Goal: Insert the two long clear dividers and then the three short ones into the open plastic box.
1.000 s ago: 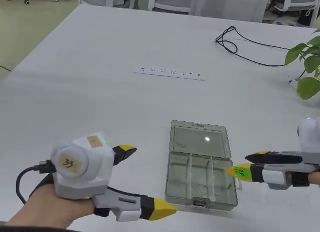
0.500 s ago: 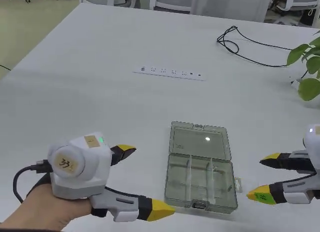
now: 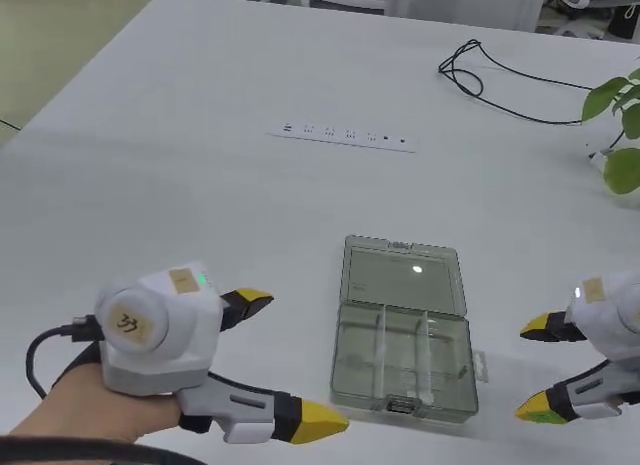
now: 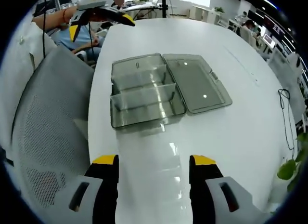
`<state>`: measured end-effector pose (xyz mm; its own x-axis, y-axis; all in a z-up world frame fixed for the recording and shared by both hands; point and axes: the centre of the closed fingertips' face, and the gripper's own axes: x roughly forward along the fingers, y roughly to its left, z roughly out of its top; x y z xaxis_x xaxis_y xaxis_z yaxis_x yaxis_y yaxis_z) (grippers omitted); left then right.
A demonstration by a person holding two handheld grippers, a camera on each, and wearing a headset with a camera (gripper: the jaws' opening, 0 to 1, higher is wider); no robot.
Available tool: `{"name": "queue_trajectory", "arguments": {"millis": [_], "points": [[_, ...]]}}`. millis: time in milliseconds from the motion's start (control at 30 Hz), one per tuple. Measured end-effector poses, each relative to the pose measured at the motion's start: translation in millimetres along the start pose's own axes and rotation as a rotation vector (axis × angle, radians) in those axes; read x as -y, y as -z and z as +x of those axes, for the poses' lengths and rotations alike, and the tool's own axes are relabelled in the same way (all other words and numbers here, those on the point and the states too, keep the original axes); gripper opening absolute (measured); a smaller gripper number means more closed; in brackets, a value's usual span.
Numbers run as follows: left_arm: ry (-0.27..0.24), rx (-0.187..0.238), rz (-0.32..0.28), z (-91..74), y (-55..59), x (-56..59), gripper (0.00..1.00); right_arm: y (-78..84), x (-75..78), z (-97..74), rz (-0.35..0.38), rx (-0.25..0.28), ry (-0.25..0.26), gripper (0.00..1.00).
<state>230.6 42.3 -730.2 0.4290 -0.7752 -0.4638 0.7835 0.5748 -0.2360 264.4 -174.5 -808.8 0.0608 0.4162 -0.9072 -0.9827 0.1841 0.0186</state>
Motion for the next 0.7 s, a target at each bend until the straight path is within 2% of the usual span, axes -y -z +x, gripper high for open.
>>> {"name": "queue_trajectory", "arguments": {"millis": [67, 133, 300, 467, 700], "points": [[0.001, -0.001, -0.002, 0.0, 0.4, 0.0, 1.0, 5.0, 3.4, 5.8, -0.052, -0.036, 0.001, 0.57], [0.0, 0.003, -0.005, -0.1, 0.3, -0.5, 1.0, 15.7, 8.8, 16.1, -0.058, -0.062, 0.0, 0.55], [-0.002, 0.005, -0.011, -0.1, 0.1, -1.4, 1.0, 17.1, 15.6, 27.1, -0.059, -0.071, -0.015, 0.5], [-0.001, -0.002, -0.017, 0.7, 2.5, -2.0, 1.0, 21.7, 20.7, 35.3, -0.081, -0.1, -0.016, 0.47], [0.0, -0.001, -0.023, 1.2, 3.3, -3.5, 1.0, 28.5, 20.8, 41.2, -0.102, -0.133, -0.024, 0.45]]}}
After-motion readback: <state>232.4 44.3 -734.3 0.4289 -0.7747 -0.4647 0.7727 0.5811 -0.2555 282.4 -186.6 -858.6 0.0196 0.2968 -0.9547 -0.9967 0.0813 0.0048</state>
